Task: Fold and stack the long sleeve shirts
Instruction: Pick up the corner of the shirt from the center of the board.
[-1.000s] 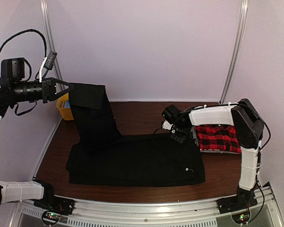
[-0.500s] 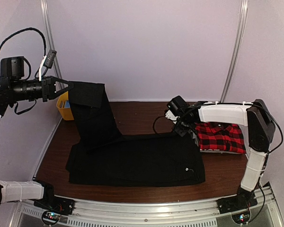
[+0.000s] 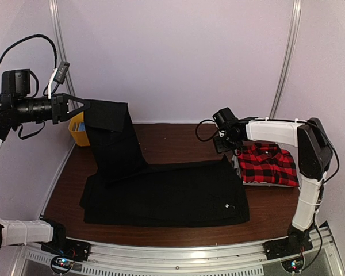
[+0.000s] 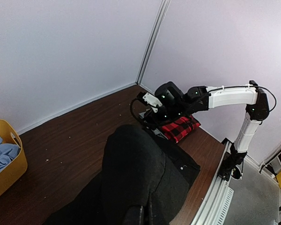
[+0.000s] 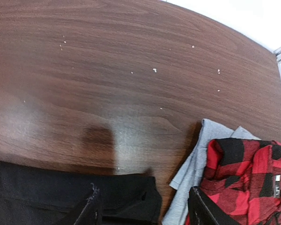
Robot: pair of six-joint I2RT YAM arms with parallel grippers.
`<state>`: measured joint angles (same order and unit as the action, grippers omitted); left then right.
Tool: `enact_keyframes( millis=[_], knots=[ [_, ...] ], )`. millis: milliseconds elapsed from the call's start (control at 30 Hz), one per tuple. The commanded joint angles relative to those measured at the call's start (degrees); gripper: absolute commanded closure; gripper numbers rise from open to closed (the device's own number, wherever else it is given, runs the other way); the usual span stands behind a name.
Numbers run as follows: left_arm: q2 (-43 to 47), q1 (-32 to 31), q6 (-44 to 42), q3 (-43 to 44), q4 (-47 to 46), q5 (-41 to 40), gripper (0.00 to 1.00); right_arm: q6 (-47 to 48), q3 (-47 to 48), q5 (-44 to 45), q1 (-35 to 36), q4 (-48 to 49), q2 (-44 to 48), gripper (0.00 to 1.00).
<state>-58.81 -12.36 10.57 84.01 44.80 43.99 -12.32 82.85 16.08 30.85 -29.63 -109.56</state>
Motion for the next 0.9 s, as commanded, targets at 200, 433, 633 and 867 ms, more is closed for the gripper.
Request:
enact_keyframes(
  millis=[200, 433, 633, 867],
  knots=[
    [0.30, 0.40, 0.17, -1.19, -3.13, 1.97, 1.00, -9.22, -1.39, -4.06, -1.24, 5.28, -4.31, 0.42],
    [0.25, 0.40, 0.14, -1.51, -3.31, 2.00, 1.00, -9.72, -3.41, -2.19, -1.57, 5.04, -3.44, 0.46],
    [0.36, 0.40, 0.09, -1.91, -3.49, 1.91, 1.00, -10.00, -4.74, -3.21, -1.85, 5.58, -3.40, 0.57],
    [0.18, 0.40, -0.11, -1.99, -3.48, 1.77, 1.00, -9.85, -5.24, -3.47, -2.14, 5.91, -3.13, 0.71]
  ],
)
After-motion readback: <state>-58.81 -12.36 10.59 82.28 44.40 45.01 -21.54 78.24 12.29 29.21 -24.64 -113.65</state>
